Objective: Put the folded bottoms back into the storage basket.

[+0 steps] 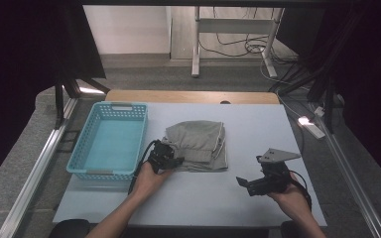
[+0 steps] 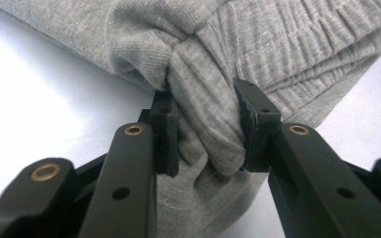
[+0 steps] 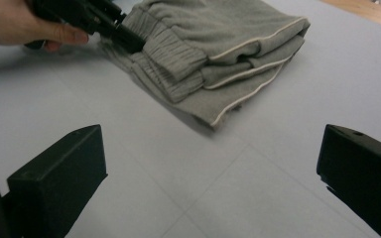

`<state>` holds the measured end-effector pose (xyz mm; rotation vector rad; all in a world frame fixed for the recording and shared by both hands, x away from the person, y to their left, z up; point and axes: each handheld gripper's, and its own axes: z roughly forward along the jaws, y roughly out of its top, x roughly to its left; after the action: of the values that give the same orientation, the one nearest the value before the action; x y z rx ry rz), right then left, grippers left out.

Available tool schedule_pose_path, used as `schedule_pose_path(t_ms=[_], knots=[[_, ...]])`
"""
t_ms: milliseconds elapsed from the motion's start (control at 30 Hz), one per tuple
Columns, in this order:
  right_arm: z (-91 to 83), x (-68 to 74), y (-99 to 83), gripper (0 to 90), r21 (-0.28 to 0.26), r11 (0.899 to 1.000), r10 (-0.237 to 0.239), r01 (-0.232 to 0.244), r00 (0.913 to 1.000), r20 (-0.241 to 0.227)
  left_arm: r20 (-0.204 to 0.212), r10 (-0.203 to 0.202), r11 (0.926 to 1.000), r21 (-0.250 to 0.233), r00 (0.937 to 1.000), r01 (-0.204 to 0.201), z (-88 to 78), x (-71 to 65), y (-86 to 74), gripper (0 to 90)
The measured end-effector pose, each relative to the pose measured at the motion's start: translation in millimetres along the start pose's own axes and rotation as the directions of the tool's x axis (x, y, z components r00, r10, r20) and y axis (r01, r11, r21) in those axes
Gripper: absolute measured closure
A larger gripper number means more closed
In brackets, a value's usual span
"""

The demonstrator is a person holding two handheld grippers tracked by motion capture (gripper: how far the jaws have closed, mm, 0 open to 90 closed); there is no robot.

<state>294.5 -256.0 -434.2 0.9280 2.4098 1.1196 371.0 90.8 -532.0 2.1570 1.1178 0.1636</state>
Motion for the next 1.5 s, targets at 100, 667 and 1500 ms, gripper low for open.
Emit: schedule_pose_path(t_ms=[100, 667, 1500], knots=[[5.8, -8.9, 9.3, 0.0, -0.016, 1.0, 0.02, -0.02, 0.9998, 0.001, 0.004, 0.003, 1.0, -0.007, 1.0, -0.003, 0.1, 0.6, -1.0, 65.6], [44.9, -36.2, 34.8, 0.0, 0.004, 0.999, 0.034, -0.034, 0.9994, 0.002, 0.003, 0.016, 0.9999, -0.003, 0.9999, -0.016, 0.1, 0.8, -0.6, 65.4], [106.0, -69.3, 68.6, 0.0, 0.083, 0.991, 0.106, -0.109, 0.9936, 0.04, 0.0, 0.001, 1.0, 0.001, 1.0, -0.001, 0.1, 0.0, -0.3, 65.2]])
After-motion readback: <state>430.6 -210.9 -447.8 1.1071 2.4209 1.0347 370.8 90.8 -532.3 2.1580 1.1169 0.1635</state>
